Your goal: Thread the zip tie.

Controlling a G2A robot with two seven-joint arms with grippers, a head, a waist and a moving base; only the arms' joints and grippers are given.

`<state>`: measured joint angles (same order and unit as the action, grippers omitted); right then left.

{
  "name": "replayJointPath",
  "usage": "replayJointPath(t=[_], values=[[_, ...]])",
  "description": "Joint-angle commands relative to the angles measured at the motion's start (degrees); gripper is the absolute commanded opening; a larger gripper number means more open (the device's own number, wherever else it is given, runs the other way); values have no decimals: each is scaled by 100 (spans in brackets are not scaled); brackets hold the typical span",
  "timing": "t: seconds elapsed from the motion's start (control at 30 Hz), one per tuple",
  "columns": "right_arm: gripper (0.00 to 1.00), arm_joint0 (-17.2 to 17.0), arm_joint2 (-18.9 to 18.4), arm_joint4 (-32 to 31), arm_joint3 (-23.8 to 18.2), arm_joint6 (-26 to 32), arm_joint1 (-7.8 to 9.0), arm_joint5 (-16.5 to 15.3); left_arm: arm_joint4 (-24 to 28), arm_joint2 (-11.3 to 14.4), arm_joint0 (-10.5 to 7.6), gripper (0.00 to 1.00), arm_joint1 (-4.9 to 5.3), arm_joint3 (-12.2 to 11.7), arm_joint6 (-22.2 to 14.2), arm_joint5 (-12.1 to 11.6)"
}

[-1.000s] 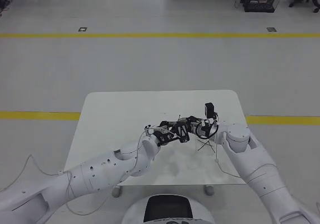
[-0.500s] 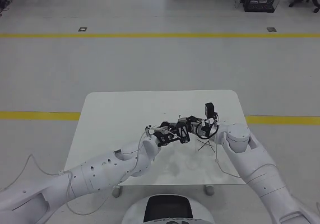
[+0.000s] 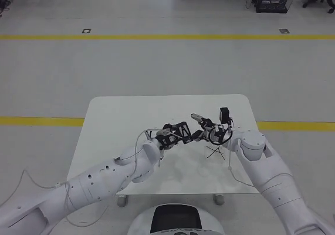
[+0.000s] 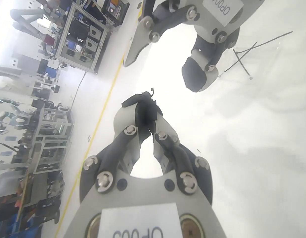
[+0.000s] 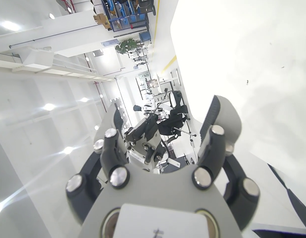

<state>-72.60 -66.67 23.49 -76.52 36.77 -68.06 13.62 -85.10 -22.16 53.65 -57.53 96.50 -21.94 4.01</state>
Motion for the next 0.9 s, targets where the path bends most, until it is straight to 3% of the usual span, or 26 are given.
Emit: replayJointPath(t=[0.0,0.07,0.3,0.37,0.47,0.63,0.87], values=[[100,-4,-8,-5,19,-51,-1,-1,279,-148,105,0,23,-21,177,-27],[100,-4,-3,-11,25,-57,-2,-10,339,-238,160,0,40,-40,353,-57],[100,-4,-3,-11,25,-57,-2,-10,339,-238,160,0,40,-40,353,-57],[100,-4,-3,-11,25,-57,-2,-10,844,-387,265,0,29,-73,456,52],[100,-72,-75,25,5,-119,5,-208,1548,-657,369,0,37,-173,264,4],[100,-115,-346,-157,121,195,86,-683,3303,-1142,613,0,38,-345,465,-449],[100,-34,-567,-174,550,1015,167,-1264,4950,-1468,785,0,-22,-667,679,-1113]])
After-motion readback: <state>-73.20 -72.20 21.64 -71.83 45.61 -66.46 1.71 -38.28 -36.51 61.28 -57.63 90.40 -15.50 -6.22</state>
